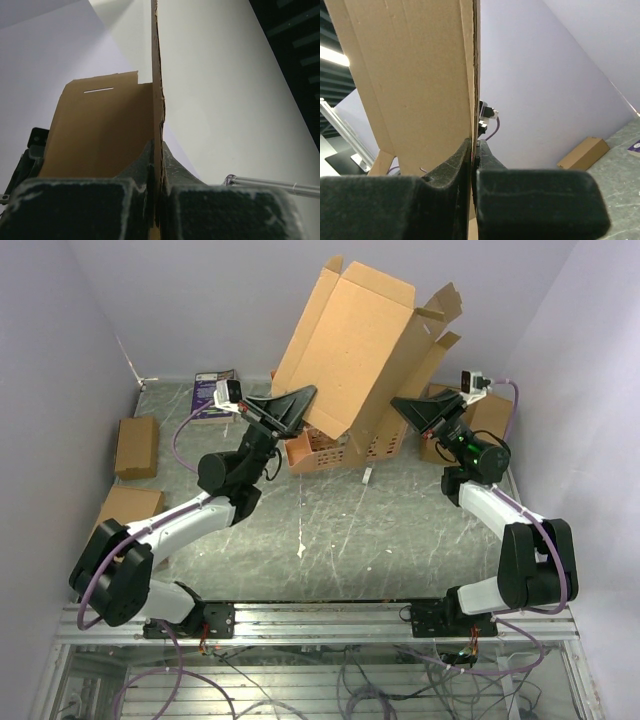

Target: Fold the paper box

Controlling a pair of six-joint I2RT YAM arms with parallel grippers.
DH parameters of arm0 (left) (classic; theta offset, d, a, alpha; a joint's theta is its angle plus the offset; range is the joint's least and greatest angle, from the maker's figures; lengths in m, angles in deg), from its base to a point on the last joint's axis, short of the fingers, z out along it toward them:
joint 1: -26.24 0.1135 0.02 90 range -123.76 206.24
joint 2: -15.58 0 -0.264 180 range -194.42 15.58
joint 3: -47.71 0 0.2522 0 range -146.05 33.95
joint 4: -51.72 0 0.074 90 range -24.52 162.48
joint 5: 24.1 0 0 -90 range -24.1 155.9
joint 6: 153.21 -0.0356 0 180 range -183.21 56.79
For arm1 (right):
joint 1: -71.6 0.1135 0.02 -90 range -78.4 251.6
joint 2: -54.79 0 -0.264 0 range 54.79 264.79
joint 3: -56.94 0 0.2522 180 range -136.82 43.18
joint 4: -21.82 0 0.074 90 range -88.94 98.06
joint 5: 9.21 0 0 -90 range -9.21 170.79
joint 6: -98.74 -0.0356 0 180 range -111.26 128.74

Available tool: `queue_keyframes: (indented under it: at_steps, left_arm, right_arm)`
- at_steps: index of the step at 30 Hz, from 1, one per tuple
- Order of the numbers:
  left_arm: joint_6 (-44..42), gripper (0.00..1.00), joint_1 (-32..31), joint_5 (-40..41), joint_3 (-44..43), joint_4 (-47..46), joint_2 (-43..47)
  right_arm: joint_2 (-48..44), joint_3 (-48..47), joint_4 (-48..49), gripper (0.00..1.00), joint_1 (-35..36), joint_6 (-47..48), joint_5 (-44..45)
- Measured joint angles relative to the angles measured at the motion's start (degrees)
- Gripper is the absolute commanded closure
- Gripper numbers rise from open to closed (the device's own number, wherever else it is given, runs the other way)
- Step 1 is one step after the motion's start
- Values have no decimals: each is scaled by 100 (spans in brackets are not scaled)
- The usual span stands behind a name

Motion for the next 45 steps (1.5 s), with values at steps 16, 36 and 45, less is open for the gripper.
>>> queue_keyframes:
  at_steps: [16, 36, 45]
  left_arm:
    - [-308, 93, 1248, -166, 629, 221, 675]
    - [-4216, 93, 2846, -4430, -321, 5064, 1799]
    - [-5056, 93, 2846, -5390, -463, 6332, 1683]
  right_arm:
    - [-988, 428, -136, 16, -1108, 1255, -1165]
    - [-1969, -2039, -11816, 0, -1768, 13219, -3045]
    - [-1659, -1932, -12826, 5, -1714, 14646, -3268]
